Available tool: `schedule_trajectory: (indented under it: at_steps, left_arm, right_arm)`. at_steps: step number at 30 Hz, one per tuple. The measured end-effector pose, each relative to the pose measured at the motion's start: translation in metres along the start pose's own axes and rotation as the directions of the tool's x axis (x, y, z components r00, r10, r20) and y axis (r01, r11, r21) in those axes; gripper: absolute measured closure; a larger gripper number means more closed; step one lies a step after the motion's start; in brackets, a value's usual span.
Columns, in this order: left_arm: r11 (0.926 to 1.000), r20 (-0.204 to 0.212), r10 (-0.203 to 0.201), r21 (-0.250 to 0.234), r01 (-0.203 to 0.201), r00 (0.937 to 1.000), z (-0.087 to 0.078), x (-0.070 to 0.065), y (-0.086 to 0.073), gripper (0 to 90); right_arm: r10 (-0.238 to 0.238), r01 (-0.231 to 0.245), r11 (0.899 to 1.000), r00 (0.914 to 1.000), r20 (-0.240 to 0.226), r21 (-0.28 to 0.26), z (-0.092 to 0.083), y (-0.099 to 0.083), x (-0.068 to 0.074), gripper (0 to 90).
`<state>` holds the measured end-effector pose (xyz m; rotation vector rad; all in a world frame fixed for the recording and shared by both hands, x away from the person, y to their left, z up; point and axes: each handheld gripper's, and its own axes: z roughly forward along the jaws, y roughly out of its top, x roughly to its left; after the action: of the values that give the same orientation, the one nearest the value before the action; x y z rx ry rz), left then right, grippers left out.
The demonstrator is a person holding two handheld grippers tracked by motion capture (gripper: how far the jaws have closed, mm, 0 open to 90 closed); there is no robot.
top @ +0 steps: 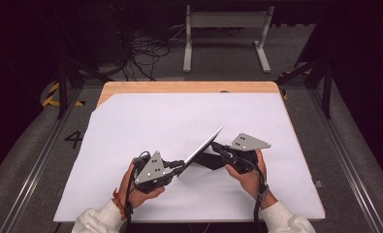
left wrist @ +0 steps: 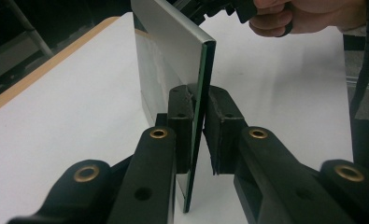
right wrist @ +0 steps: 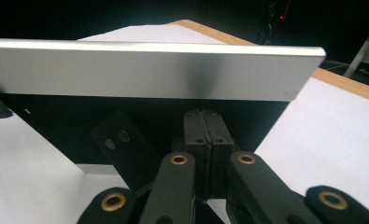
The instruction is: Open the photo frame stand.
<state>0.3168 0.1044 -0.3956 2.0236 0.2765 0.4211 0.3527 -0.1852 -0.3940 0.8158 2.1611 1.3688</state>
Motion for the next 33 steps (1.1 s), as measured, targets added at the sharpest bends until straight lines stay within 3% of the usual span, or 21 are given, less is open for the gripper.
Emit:
schedule_trajectory:
  at_steps: [7,10,13,19,23,28,33]
  left_arm:
    - [1.0,0.014,0.002,-0.005,-0.001,0.9999,0.004,-0.004,0.003,80.4]
    - [1.0,0.017,0.004,-0.008,-0.004,0.9998,0.006,-0.006,0.004,79.7]
    - [0.9999,0.014,0.009,-0.01,-0.009,0.9999,0.007,-0.006,0.004,79.4]
    - [0.9998,0.017,0.015,-0.01,-0.015,0.9997,0.007,-0.006,0.002,79.2]
    - [0.9988,0.017,0.041,0.026,-0.041,0.999,0.008,-0.006,-0.002,80.4]
    - [0.9992,0.037,0.024,0.032,-0.025,0.999,0.008,-0.004,-0.006,81.6]
    - [0.9998,0.065,-0.002,0.019,0.0,0.9979,0.009,-0.003,-0.008,81.5]
  right_arm:
    - [-0.017,0.017,1.0,0.9998,-0.004,-0.003,0.002,0.004,0.007,90.0]
    - [-0.003,0.003,1.0,1.0,-0.007,-0.004,0.003,0.004,0.005,90.0]
    - [-0.023,0.023,1.0,0.9996,-0.015,0.006,0.003,0.004,0.004,90.0]
    - [0.017,-0.017,0.999,0.9998,-0.004,0.05,0.004,-0.007,-0.011,88.5]
    - [0.034,-0.034,0.998,0.9994,-0.006,0.051,-0.003,-0.012,-0.017,88.3]
    - [0.011,-0.011,1.0,0.9997,-0.021,0.005,-0.012,-0.002,-0.008,88.6]
    - [-0.012,0.012,1.0,0.9996,-0.025,0.005,-0.001,0.006,0.001,90.0]
